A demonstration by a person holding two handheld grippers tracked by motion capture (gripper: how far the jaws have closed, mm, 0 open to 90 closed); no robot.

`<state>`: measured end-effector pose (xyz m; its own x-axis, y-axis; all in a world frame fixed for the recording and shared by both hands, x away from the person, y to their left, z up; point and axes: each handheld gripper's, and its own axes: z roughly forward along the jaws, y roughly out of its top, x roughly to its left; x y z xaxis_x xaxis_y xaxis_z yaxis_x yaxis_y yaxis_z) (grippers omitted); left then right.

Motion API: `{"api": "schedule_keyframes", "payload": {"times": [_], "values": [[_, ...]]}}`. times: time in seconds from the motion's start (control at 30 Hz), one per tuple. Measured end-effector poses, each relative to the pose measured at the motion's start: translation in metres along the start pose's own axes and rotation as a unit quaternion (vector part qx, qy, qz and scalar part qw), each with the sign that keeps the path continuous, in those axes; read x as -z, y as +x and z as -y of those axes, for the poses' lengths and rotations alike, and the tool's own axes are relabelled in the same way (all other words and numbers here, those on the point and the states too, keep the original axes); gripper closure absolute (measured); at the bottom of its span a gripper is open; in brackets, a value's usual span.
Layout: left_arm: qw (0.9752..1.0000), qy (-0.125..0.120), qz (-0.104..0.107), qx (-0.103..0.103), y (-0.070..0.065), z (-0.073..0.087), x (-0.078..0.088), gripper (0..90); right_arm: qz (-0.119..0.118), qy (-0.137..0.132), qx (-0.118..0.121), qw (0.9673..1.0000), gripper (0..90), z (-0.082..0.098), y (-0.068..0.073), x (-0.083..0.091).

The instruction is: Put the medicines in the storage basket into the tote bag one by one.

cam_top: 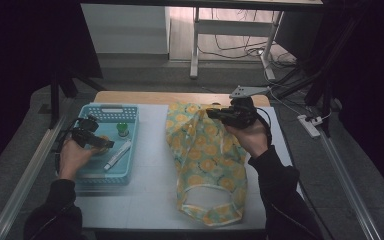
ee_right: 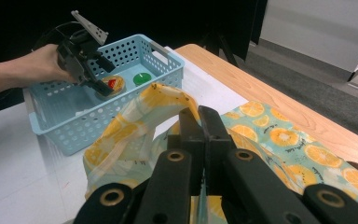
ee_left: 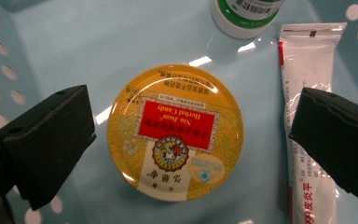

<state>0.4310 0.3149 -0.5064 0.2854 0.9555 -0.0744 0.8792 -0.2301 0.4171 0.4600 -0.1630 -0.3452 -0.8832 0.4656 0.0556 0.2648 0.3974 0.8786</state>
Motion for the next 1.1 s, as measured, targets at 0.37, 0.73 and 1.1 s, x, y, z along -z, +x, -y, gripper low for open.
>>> {"api": "schedule_keyframes", "payload": {"times": [0.37,0.73,1.1], "values": [[0.9984,0.049,-0.026,-0.008,-0.004,-0.005,-0.013,7.3,-0.001,0.0,-0.001,1.0,89.9,0.002,-0.001,0.0],[0.9972,0.064,-0.039,-0.002,-0.004,-0.005,-0.016,20.2,0.002,-0.001,-0.005,1.0,89.9,0.006,-0.004,0.002],[0.9998,0.018,-0.013,-0.002,-0.006,-0.006,0.003,20.3,0.002,0.0,-0.005,1.0,89.8,0.007,-0.004,0.001]]}}
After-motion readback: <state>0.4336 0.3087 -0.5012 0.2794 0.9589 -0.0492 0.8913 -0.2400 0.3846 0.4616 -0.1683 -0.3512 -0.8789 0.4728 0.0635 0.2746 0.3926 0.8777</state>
